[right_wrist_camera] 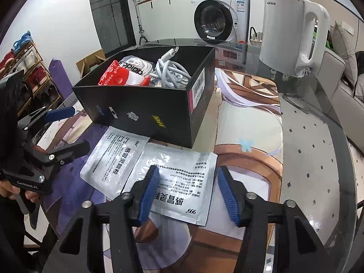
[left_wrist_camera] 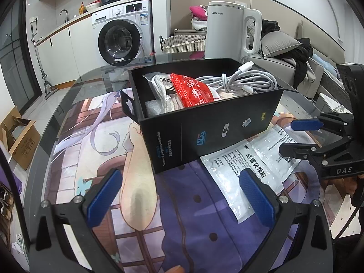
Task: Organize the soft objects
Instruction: 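Grasp the white sachet with the right gripper and lift it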
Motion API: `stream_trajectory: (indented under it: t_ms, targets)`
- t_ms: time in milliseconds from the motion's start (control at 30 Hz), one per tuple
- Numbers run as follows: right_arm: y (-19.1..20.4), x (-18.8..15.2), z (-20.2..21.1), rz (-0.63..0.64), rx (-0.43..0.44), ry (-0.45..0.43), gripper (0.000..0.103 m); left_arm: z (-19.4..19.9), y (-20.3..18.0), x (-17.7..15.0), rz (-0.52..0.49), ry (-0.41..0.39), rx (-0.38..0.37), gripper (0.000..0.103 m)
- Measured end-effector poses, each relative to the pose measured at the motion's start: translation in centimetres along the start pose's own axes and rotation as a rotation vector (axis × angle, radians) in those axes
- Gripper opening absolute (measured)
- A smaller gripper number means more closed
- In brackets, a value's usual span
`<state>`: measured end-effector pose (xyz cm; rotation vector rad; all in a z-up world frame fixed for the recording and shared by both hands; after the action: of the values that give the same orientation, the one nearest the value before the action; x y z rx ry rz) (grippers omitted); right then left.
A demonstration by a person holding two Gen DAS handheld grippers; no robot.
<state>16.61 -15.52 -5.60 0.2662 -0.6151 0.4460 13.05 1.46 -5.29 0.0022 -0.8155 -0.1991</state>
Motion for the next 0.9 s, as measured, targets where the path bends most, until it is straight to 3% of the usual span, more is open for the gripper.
stream_trajectory:
  t_ms: [33,133,267,400,600,667,900]
  targets:
    - [0.0,0.1,0.1,-0.005,-0.005,-0.005,0.075,0.0,0.0,0.0,0.0,0.001,0.0,0.103]
    - [0.6,0.1,0.4,0.004,0.0,-0.008,0.076,0.0,0.0,0.0,0.0,0.001,0.001,0.103]
    - [1.7,-0.2,-0.2,0.021,0.007,0.01,0.085,0.0,0.0,0.0,-0.003,0.0,0.003,0.103]
    - [1.9,-0.7,-0.7,0.067,-0.031,0.023,0.09,-0.1,0.0,0.0,-0.002,0.0,0.0,0.103]
    - [-0.6,-0.3,-0.2,0.031,-0.063,0.014,0.091,-0.1,-0.2,-0.1,-0.001,0.001,-0.002,0.103]
    - [-0.2,-0.3,-0.1,0.045,-0.031,0.018,0.091,-0.1,-0.1,-0.1,0.0,0.0,-0.001,0.103]
    - [0.6,-0.6,-1.2,0.045,-0.056,0.023,0.092,-0.1,-0.2,-0.1,0.0,0.001,-0.002,0.103]
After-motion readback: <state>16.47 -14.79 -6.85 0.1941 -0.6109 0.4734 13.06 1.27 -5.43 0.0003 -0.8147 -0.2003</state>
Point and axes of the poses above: each gripper's, at about its wrist camera, not at the fingertips, and z roughly against the way its jaws point, y to its left, x to its top, the point moved 5 cm from there along -z, roughly the way its jaws point, and after that the axes turned 8 degrees about -z, right-handed, at the moved point
